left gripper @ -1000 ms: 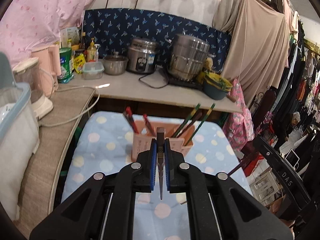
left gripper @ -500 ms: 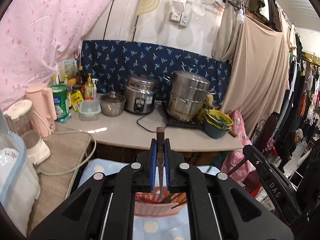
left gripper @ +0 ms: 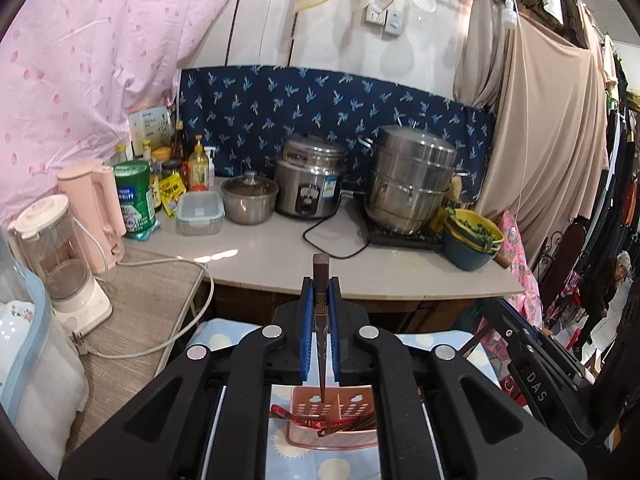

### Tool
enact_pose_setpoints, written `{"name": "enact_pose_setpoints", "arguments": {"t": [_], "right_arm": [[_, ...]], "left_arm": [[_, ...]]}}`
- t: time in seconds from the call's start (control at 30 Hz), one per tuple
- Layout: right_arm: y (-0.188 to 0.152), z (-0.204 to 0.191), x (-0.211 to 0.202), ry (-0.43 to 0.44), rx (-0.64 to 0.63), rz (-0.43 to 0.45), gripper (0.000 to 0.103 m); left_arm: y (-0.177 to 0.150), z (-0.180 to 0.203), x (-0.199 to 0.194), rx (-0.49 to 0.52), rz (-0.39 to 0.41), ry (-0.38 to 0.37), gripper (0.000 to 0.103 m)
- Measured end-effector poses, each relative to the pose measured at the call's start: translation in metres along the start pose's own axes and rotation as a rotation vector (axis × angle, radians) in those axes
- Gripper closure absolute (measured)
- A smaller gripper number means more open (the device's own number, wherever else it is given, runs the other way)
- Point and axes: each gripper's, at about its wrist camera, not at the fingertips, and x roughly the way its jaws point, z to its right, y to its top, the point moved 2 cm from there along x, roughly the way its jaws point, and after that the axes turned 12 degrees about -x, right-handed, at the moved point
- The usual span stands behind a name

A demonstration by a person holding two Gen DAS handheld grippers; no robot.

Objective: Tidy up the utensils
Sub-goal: 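Lower both chopsticks into the pink basket and open both tools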

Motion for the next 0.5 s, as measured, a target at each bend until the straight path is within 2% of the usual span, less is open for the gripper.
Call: {"name": "enact_pose_setpoints", "arguments": {"t": [0.23, 0.4, 0.5], "right_arm": [[-0.029, 0.005, 0.025, 0.002, 0.017, -0.066, 0.096], [-0.040, 0.008, 0.034, 0.005, 0.016, -0.099, 0.096], [-0.044, 0.010, 0.032, -0.004, 0.020, -0.100, 0.092]], "left_arm": [[-0.023, -0.015, 0.032, -0.020, -0.080, 0.012, 0.096], [-0.031, -0.020, 0.040, -0.022, -0.084, 0.023, 0.096], [-0.034, -0.021, 0.040, -0.021, -0.086, 0.028, 0.087]]}}
